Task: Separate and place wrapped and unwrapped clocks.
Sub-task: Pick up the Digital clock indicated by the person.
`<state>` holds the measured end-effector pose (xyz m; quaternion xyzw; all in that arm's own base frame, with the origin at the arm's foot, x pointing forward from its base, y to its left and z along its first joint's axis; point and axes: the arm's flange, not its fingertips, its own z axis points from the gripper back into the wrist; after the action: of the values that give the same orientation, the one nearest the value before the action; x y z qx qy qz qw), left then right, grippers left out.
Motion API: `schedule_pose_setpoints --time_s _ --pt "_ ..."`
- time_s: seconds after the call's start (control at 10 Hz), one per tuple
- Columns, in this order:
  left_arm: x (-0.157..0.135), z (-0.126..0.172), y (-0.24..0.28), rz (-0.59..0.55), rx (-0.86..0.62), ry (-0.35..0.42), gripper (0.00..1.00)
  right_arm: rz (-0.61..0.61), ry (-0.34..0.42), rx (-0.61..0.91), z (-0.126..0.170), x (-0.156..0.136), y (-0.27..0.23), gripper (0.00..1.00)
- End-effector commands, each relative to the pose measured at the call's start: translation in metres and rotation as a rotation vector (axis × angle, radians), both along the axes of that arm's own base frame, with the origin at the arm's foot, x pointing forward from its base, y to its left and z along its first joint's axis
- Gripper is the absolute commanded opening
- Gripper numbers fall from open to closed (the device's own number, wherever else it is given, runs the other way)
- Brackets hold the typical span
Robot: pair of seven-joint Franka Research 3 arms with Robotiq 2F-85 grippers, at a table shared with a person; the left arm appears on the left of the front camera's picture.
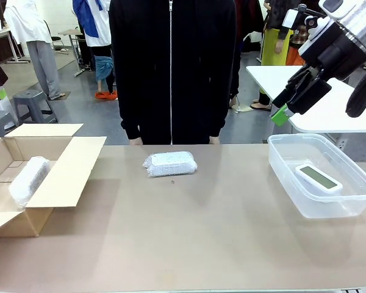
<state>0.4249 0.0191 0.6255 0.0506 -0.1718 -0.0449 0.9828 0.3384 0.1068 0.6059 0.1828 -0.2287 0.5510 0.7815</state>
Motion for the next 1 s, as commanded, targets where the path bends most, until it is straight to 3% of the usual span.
schedule_pose_setpoints --time_s 0.0,0.9 --pt "0.0007 -0.0005 0.0013 0.001 0.001 -0.012 1.0 0.014 0.001 0.017 -0.0005 0.0008 0.0005 1.0" --pt "0.0007 -0.0005 0.0013 0.001 0.001 -0.012 1.0 0.014 0.001 0.017 -0.0005 0.0008 0.0005 1.0"
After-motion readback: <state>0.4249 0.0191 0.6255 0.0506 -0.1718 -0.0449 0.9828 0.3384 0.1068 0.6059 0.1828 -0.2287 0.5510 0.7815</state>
